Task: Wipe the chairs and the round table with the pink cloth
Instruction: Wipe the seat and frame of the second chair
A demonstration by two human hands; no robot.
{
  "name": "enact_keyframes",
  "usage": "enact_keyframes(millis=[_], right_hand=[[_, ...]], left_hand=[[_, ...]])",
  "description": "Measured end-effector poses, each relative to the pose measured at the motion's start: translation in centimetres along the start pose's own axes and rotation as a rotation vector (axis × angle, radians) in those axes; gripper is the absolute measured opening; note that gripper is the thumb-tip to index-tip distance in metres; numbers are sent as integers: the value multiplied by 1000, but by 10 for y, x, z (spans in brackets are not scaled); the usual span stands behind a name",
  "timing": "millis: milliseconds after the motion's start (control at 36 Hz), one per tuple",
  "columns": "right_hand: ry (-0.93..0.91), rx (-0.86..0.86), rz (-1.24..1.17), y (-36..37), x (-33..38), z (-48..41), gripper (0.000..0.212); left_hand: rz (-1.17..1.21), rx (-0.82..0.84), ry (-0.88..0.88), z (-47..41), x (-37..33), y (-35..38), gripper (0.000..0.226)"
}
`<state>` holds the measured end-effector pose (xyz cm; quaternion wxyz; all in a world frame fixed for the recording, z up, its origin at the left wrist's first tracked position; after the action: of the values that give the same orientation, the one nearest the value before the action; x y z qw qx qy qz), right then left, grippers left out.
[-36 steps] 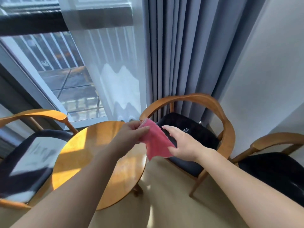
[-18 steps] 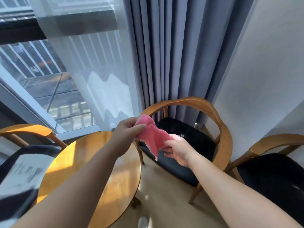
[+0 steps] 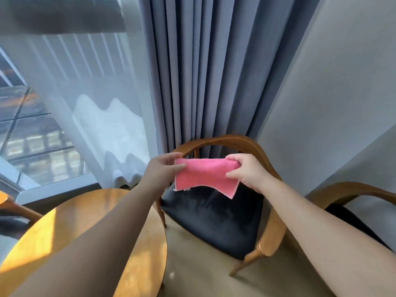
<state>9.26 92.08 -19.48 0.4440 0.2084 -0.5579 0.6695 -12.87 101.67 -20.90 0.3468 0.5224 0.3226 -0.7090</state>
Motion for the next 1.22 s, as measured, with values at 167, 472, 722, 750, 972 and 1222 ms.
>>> enact_keyframes(millis=[167, 472, 722, 750, 972, 1222], right_hand=[[-4, 23, 259, -20, -15, -50, 16], [-150, 248, 292, -25, -65, -159, 15], [-72, 456, 297, 46, -123, -221, 24], [-51, 469, 305, 56, -132, -228, 26], [146, 515, 358, 145, -221, -285, 48], [125, 541, 460, 246, -254, -373, 51]], left_hand=[[-347, -110, 71, -41, -4, 5, 10], [-524, -153, -136, -96, 44, 31, 7], [-415, -207, -309, -113, 142, 35, 6], [-398, -213, -331, -116, 157, 35, 8], [-262, -217, -477, -136, 287, 35, 5], [-368, -204, -600, -158, 376, 18, 26]])
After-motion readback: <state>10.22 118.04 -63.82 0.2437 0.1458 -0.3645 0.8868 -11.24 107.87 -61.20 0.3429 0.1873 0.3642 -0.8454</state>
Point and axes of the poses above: each hand's wrist, its own z-axis away from the middle knuckle, its own y-axis out of the palm, x = y × z, the point moved 10 cm from there along -z, towards the middle knuckle, and after that the axes turned 9 degrees about x, right-handed, at the moved point
